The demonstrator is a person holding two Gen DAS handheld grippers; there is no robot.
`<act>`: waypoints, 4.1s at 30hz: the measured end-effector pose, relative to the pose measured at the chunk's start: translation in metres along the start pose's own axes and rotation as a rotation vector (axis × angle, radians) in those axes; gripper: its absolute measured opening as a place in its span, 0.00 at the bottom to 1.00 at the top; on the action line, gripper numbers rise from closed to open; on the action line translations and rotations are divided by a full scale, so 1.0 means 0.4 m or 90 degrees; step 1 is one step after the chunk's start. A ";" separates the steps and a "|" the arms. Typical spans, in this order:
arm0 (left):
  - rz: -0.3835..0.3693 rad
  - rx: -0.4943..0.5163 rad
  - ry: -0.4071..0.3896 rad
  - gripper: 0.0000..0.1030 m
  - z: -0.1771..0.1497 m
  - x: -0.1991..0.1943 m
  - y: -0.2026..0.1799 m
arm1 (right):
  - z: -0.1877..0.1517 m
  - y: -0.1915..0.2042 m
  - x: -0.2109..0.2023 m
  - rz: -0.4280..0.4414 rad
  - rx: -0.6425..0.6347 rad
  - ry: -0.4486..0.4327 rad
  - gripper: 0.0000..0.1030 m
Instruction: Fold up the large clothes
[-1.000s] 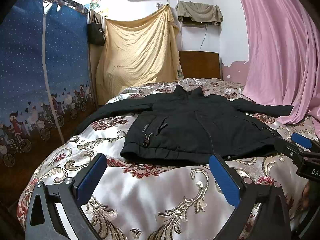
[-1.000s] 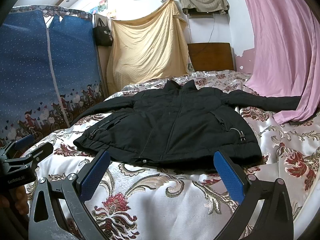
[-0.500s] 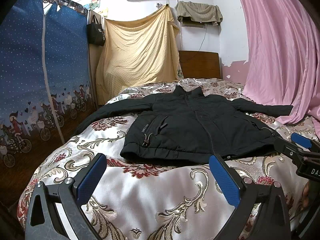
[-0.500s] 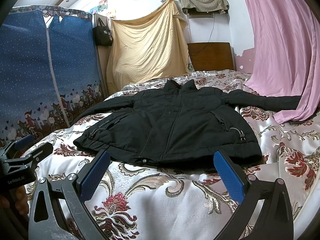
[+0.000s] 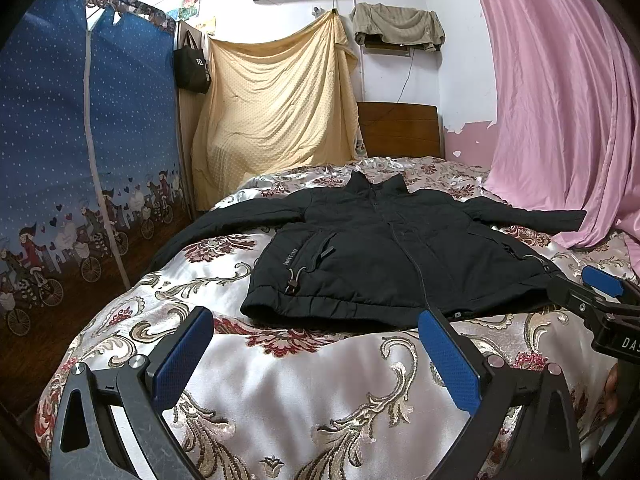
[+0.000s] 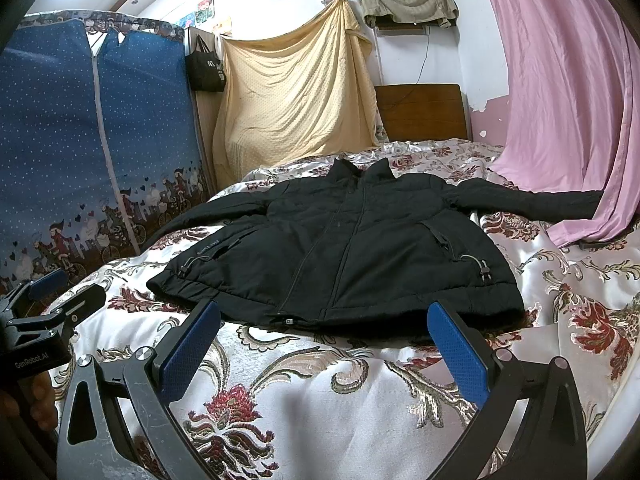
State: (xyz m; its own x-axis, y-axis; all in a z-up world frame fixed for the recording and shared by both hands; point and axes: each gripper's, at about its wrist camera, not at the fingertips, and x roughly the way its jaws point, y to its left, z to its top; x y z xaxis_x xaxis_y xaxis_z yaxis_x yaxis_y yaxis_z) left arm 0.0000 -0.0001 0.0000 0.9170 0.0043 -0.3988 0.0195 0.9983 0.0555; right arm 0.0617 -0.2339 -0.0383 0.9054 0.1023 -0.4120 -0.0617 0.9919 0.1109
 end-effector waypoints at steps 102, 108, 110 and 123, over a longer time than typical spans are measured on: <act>-0.128 0.123 0.256 1.00 0.406 1.165 -0.861 | 0.304 -1.247 0.611 -0.257 0.543 0.032 0.99; -0.106 0.078 0.323 1.00 0.375 1.278 -0.877 | 0.241 -1.303 0.631 -0.288 0.669 0.071 0.99; -0.107 0.060 0.346 1.00 0.346 1.304 -0.869 | 0.243 -1.293 0.645 -0.299 0.670 0.072 0.99; -0.117 0.050 0.361 1.00 0.303 1.344 -0.868 | 0.232 -1.262 0.677 -0.322 0.611 -0.033 0.16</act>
State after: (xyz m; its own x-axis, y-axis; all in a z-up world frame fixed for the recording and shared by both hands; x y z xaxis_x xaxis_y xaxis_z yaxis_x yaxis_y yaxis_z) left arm 0.5346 -0.3517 -0.1226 0.5406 -0.1165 -0.8332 0.2071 0.9783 -0.0024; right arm 0.3770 -0.7140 -0.1221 0.7516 -0.3273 -0.5727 0.6573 0.4443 0.6087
